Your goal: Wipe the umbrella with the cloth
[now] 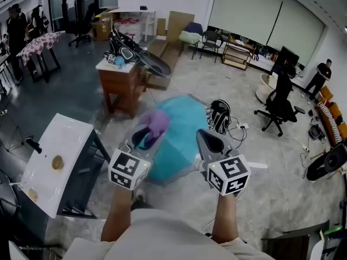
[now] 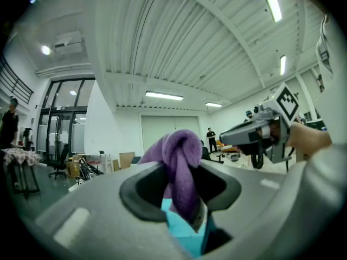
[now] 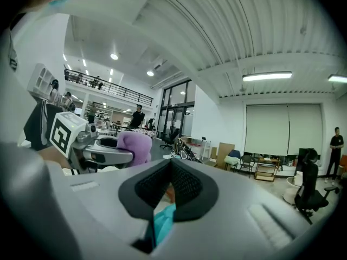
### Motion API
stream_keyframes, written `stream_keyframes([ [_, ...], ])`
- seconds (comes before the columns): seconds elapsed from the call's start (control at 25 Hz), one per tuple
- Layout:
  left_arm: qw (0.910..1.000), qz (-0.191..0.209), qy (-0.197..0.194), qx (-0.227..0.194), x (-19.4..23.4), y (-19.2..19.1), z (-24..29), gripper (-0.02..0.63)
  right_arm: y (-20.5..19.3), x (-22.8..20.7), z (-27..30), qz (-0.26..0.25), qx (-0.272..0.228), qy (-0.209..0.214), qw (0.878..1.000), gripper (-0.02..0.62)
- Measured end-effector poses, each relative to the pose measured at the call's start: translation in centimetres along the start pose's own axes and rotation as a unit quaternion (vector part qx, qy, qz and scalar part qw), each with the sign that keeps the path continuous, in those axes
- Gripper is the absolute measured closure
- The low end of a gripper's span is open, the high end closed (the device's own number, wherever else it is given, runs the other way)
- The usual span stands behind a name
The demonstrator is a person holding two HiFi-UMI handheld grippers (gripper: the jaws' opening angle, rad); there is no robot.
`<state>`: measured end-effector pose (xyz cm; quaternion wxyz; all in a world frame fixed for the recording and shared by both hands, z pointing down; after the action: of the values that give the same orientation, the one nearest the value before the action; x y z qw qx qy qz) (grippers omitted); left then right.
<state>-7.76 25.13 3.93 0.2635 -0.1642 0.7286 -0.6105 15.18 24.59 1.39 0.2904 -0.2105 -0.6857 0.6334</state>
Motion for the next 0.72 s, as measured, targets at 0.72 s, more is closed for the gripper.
stream_keyframes([
  [0.72,0.9997,-0.004,-0.011,0.020,-0.2,-1.3,0.5,0.466,-2.0,-0.6,0.3,0.015,0.016,-0.007,1.000,0.592],
])
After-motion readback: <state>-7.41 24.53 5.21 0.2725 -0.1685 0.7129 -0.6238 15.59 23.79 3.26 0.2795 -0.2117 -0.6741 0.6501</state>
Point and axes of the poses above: the fingertips, and each gripper's own axes: z forward along the fingers, x to its left, y out of its top, the point moved 10 cm from there along -z, backward along the fingers, and after that the axes turned 8 degrees about -x, right-handed, at the moved point
